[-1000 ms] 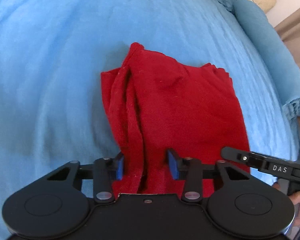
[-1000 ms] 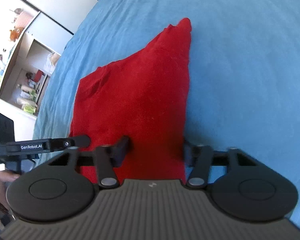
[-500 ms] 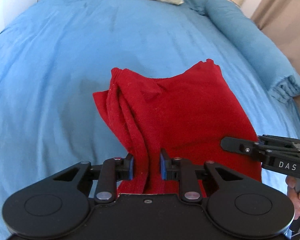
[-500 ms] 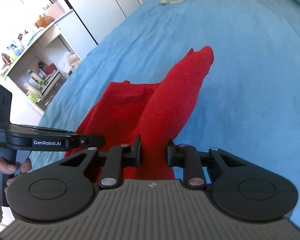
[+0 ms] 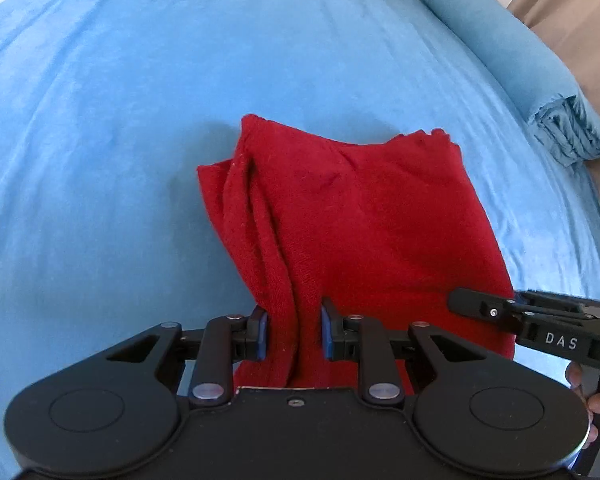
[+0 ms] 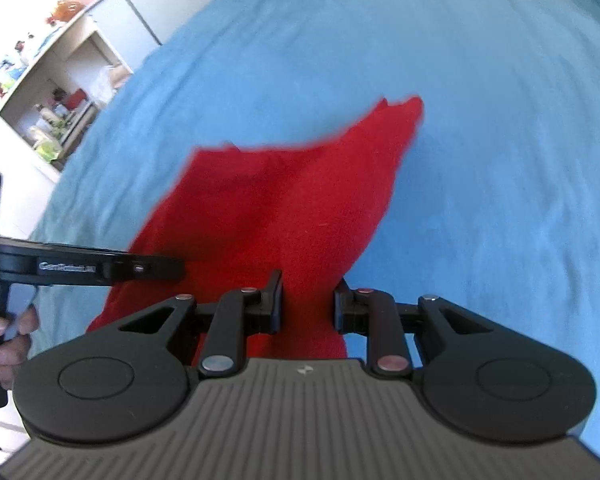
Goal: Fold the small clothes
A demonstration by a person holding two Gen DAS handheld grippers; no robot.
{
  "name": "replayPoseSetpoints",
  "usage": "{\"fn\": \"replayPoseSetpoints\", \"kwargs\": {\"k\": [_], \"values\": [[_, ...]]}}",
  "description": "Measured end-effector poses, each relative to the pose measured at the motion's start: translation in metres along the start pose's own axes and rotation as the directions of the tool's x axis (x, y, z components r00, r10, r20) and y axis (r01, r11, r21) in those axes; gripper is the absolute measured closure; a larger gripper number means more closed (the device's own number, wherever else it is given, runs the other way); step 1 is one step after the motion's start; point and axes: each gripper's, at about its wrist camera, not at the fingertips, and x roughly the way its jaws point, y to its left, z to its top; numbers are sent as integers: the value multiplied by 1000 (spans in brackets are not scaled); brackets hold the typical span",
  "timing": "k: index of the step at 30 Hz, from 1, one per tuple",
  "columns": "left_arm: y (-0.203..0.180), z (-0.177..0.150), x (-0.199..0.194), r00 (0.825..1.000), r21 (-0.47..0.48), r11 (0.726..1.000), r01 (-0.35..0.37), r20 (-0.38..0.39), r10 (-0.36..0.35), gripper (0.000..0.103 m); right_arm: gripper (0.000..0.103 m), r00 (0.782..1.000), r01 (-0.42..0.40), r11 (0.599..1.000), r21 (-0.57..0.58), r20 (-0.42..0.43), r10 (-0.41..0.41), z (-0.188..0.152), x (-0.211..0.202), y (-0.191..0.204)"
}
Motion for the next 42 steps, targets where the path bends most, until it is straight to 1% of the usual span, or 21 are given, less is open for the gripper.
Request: {"fn": "replayPoseSetpoints", "kwargs": {"k": [2,4,5,6,7,9,11,13,14,17,20,22,26,29,30,32,35,37,38,40,42], "values": [[-1,-3,5,1000,1,1000,-7,10,7,73,62,1000,-14,999,52,9,14,-11,8,-14],[-6,-4,9,1000,17,1000,-22,19,21,71,59,999,-29,997,77,20,27,-14,13,-20],[-6,-9,7,999,30,999,-30,23,30,67,57,999,-34,997,73,23,33,-15,14,-23],[-7,-11,7,999,37,999,-40,29,39,60,56,999,-38,997,65,24,36,-15,15,-23],[-7,-11,5,998,38,998,-45,39,44,58,54,999,-41,997,59,24,40,-16,15,-25],[-3,-14,-3,996,32,997,-72,57,70,35,45,999,-47,997,56,19,46,-14,16,-27],[5,-15,-12,990,15,994,-108,89,107,24,20,999,-36,998,58,5,36,-10,10,-28],[13,-16,-18,988,-10,993,-122,93,122,24,10,999,-26,999,36,36,25,-6,0,-21],[17,-17,-19,989,-22,993,-119,88,121,24,8,998,-20,1000,21,55,18,-5,-2,-17],[25,-19,-16,989,-20,993,-118,89,119,23,8,996,48,999,-15,75,-47,-5,-6,-13],[27,-24,-9,982,32,987,-160,107,156,23,8,988,137,991,-10,80,-136,-12,3,-15],[30,-28,-2,977,56,981,-188,110,181,21,8,984,157,988,1,86,-156,-19,11,-19],[38,-37,3,976,63,985,-161,161,149,21,7,977,166,986,3,133,-165,-35,17,-26],[35,-45,5,965,110,977,-182,210,156,19,6,972,167,986,-8,171,-163,-41,17,-28],[35,-46,5,963,112,977,-182,221,154,19,5,970,165,986,-10,182,-160,-42,17,-29],[36,-46,1,960,94,980,-173,236,147,19,5,968,155,988,-8,201,-150,-45,15,-29],[37,-45,-15,952,50,985,-162,270,143,18,5,965,129,992,11,229,-128,-45,8,-30],[32,-43,-35,938,26,986,-165,313,149,14,4,959,112,993,38,258,-118,-42,-4,-28],[29,-44,-45,930,18,985,-173,332,157,8,4,954,100,994,48,280,-110,-40,-12,-25],[17,-47,-73,906,5,981,-195,385,178,6,1,945,81,995,62,313,-97,-36,-32,-18],[3,-56,-103,885,-7,980,-198,428,182,5,0,939,86,993,77,327,-107,-33,-55,-6]]}}
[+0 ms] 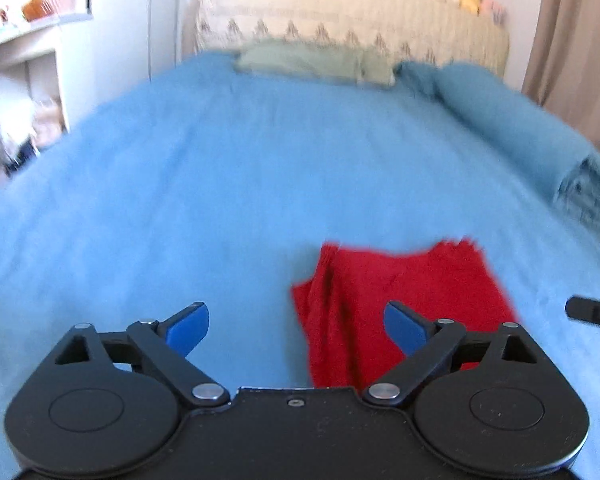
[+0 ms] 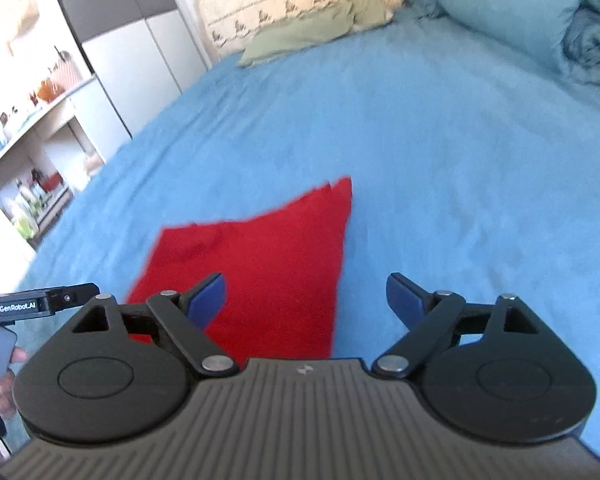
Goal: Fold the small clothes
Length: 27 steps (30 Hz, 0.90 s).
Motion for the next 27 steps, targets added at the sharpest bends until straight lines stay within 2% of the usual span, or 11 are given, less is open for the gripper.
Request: {"fn": "replayPoseSetpoints", "kwargs": {"k": [3,6,12,16,20,27], "values": [[-18,5,-57,999,-18,1000,3,38,-3,0,0,998,35,999,-34,46,-33,8,-49,21],[-45,3,-114,997,10,1000,-30,74,29,0,0,992,76,995,-68,103,-68,12,-106,41],[-82,-14,-196,991,48,994,-98,92,93,0,0,984,163,982,-93,91,-155,6,-199,63],[-85,-32,-224,992,45,993,-113,61,110,0,0,974,222,969,-108,68,-215,-16,-241,70],[-88,-53,-239,990,63,988,-138,26,136,0,0,967,255,959,-125,31,-253,-41,-265,72],[-91,-83,-251,990,94,985,-142,-3,143,0,0,959,279,943,-182,2,-283,-76,-281,81]]}}
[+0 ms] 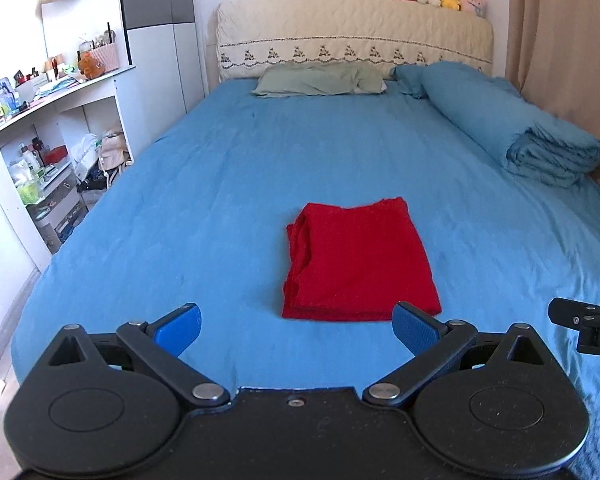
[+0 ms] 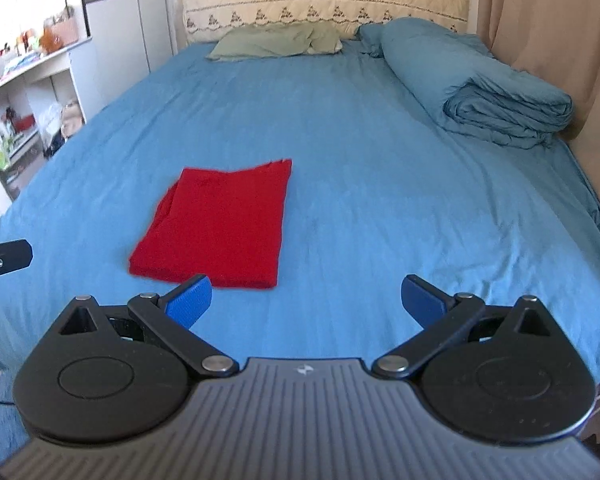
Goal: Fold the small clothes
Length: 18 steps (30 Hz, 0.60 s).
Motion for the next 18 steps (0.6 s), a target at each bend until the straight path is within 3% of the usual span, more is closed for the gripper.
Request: {"fn": "replayPoseSetpoints", "kwargs": {"k": [18], "values": [[-2,-11,-9,1000,-2,1000,8,23,-8,0,0,1000,16,1000,7,-11,-16,-13,-10,5]]}}
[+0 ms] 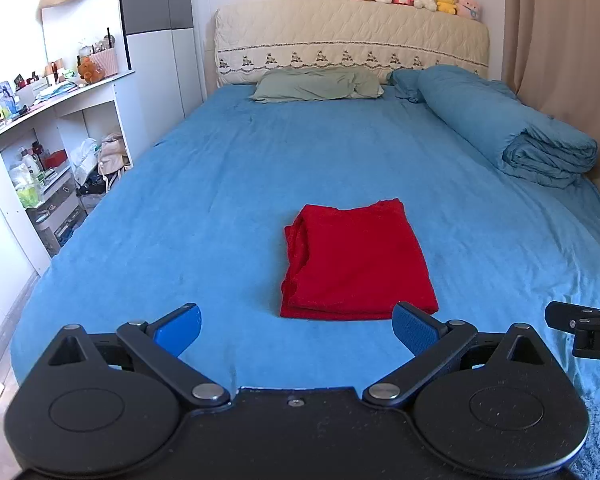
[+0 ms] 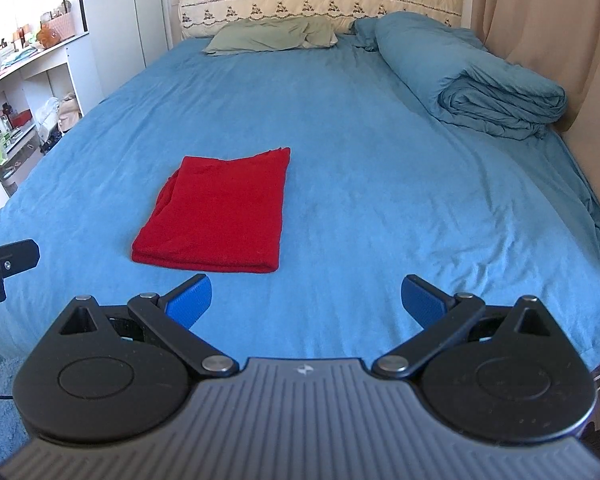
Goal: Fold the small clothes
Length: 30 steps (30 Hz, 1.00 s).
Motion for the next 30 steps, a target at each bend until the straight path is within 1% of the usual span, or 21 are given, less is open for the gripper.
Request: {"fn": "replayPoseSetpoints", "kwargs": {"k": [30], "values": [[2,2,-8,1000,-5,1000,2,16,-2,0,0,1000,0,1000,2,2,0,1,-3,-2]]}}
